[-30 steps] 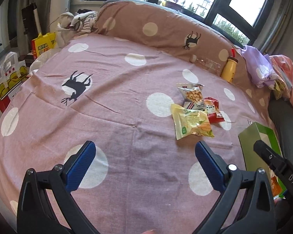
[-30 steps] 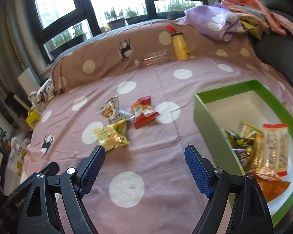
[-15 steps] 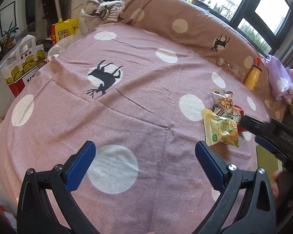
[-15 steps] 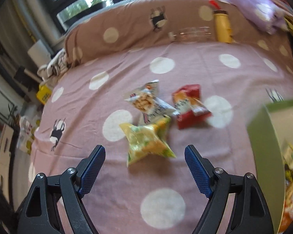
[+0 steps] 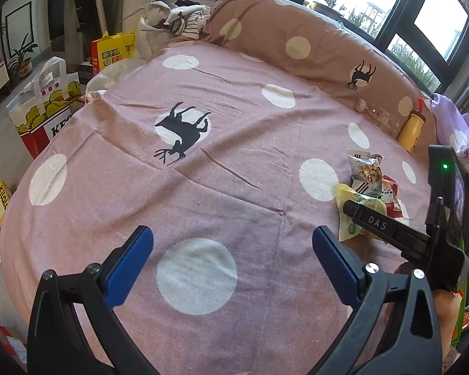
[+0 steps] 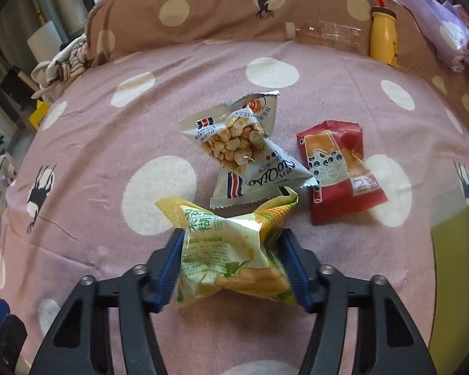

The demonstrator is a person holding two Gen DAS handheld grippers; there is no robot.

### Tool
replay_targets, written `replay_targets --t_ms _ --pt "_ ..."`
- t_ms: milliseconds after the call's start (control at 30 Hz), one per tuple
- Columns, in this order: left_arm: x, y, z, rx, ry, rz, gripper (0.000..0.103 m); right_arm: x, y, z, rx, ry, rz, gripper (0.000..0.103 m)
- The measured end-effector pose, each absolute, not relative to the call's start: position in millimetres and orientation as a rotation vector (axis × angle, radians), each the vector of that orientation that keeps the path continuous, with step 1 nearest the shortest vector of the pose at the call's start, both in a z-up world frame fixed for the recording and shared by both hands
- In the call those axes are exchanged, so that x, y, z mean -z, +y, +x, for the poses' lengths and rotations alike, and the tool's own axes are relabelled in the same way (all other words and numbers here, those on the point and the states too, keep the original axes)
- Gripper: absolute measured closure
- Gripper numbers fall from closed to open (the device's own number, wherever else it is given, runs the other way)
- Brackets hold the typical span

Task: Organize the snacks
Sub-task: 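Grasp the yellow-green corn puff bag with the right gripper, then carry the corn puff bag into the green box and lower it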

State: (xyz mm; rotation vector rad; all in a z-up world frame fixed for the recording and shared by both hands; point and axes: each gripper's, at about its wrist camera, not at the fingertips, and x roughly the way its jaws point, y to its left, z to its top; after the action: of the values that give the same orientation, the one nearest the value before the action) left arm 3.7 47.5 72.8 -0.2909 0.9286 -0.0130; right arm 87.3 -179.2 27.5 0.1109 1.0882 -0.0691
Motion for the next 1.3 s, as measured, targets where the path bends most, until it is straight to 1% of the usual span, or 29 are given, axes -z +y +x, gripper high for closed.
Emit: replay_targets --t_ms 33,300,533,600,667,733,833,933,1133,1300 --pt "-72.6 47.6 3.6 0.013 0.929 -0.292 0.001 -29.3 -180.5 83.7 0.06 1.086 0.127 0.048" --pt "-73.1 47.8 2.4 0.013 0.928 -0.291 0.001 -54.1 -181.9 32.8 -0.016 1.114 0.225 0.048" --pt "-69.5 34.7 0.0 0.047 0.963 -0.239 0.001 -36.9 -185.6 -1.6 -0.082 1.2 0.359 0.048" --pt "-68.1 30.0 -0.9 0.075 0.975 -0.229 0.001 -33.7 -186.8 -0.9 -0.066 1.216 0.353 0.045" --pt "-67.8 25.2 -2.2 0.111 0.986 -0.231 0.001 -38.9 -190.8 -1.0 -0.058 1.176 0.356 0.036" --pt "-68.6 19.0 -4.3 0.159 0.996 -0.236 0.001 -51.5 -197.6 -6.5 -0.044 1.101 0.361 0.03" --pt "-69.7 9.6 -6.4 0.244 1.012 -0.255 0.001 -68.7 -211.4 -14.3 -0.013 1.004 0.384 0.028" --pt "-68.3 -3.8 -9.7 0.304 1.036 -0.243 0.002 -73.4 -226.4 -18.9 -0.02 0.97 0.458 0.028" --pt "-59.5 -37.3 -16.0 0.389 1.088 -0.175 0.003 -66.8 -237.6 -18.9 -0.069 0.979 0.569 0.028" --pt "-51.5 -49.3 -17.6 0.416 1.121 -0.151 0.011 -53.5 -229.5 -13.9 -0.135 1.038 0.596 0.028"
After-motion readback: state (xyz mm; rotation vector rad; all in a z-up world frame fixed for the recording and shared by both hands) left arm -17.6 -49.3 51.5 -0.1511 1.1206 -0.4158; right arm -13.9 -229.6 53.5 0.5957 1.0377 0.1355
